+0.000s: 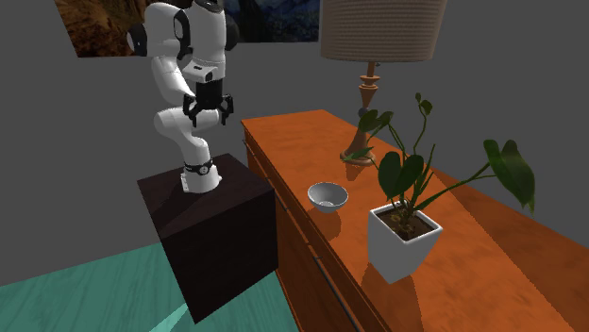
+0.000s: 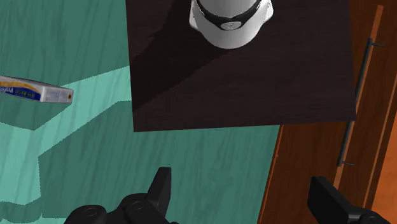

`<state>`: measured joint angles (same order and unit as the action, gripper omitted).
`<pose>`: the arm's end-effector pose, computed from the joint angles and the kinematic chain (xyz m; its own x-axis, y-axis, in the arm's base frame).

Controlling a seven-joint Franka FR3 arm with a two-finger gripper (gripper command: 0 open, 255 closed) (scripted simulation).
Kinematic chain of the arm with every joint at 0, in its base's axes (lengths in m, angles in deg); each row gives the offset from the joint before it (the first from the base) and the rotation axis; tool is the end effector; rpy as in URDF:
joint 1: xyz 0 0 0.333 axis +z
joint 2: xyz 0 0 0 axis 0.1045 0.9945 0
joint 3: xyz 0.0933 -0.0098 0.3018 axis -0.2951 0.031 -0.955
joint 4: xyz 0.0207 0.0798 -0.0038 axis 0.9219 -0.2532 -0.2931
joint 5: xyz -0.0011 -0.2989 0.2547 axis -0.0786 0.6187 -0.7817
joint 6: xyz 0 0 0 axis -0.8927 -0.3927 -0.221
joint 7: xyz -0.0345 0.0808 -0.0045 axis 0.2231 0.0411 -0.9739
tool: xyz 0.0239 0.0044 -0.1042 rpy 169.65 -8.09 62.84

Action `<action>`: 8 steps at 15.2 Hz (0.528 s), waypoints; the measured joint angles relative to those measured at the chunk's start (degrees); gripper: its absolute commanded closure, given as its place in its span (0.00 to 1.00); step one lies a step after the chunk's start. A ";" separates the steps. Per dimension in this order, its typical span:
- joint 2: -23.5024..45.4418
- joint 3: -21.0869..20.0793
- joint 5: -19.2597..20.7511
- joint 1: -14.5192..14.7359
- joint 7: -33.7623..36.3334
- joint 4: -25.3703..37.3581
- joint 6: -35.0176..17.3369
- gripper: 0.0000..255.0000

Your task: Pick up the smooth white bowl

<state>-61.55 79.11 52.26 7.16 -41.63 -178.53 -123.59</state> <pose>0.2918 0.0108 0.5334 0.9707 -0.1358 -0.1982 -0.1137 -0.9864 0.1188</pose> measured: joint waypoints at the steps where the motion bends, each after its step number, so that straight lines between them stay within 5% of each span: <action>1: 0.00 0.00 0.00 0.00 0.00 0.00 0.00 0.00; 8: 6.50 -2.90 -3.63 1.90 3.43 -2.99 -11.85 0.00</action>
<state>-55.05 76.21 48.63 9.05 -38.19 -181.53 -135.45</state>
